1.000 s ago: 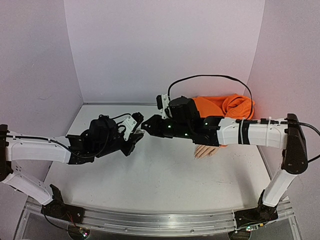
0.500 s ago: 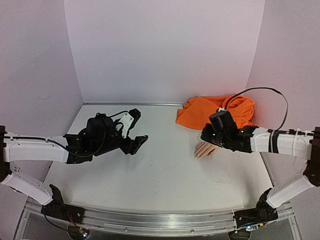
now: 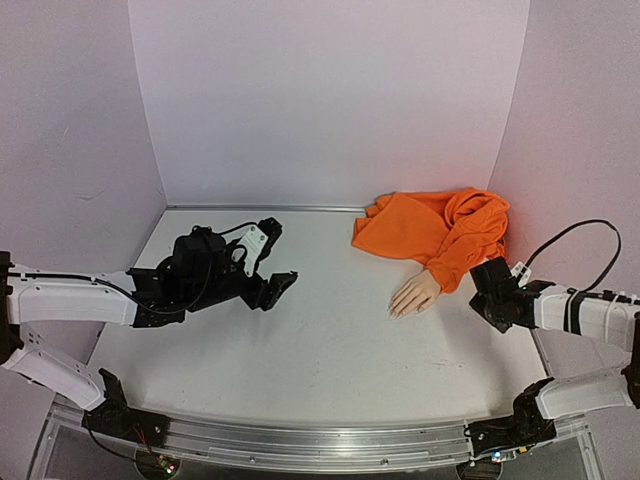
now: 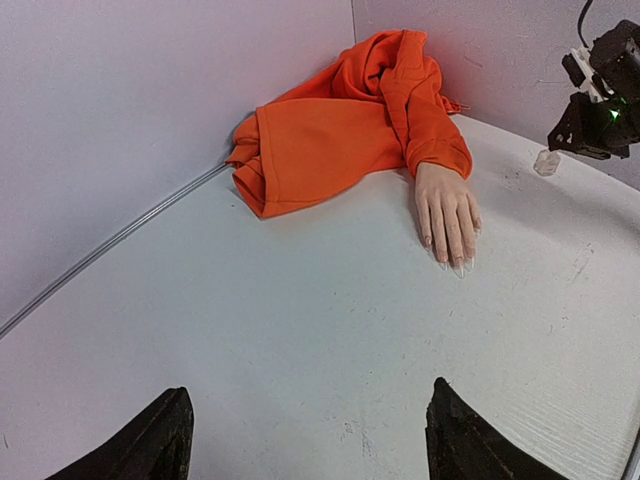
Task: Paint the nails
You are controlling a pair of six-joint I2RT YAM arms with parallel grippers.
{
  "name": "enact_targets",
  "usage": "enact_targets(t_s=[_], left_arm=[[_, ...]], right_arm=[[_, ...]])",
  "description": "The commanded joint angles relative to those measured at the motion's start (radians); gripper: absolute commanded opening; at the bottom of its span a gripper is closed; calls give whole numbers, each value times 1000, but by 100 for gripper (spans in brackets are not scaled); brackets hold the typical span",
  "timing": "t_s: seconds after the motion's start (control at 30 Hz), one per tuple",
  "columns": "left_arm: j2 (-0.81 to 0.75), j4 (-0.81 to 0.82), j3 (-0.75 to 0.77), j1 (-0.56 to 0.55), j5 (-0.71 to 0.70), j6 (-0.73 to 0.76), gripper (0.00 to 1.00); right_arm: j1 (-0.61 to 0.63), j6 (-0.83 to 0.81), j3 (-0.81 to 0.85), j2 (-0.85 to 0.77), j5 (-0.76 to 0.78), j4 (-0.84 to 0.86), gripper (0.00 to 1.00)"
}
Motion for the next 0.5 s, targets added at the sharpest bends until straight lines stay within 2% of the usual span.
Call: enact_targets(t_s=[0.0,0.3,0.47], left_arm=[[-17,45,15,6,6,-14,81],[-35,46,4,7,0,-26,81],[-37,46,5,7,-4,-27,81]], right_arm=[[-16,90,0,6,57,-20,0],[-20,240,-17,99,88,-62,0],[-20,259,-11,123,91,-68,0]])
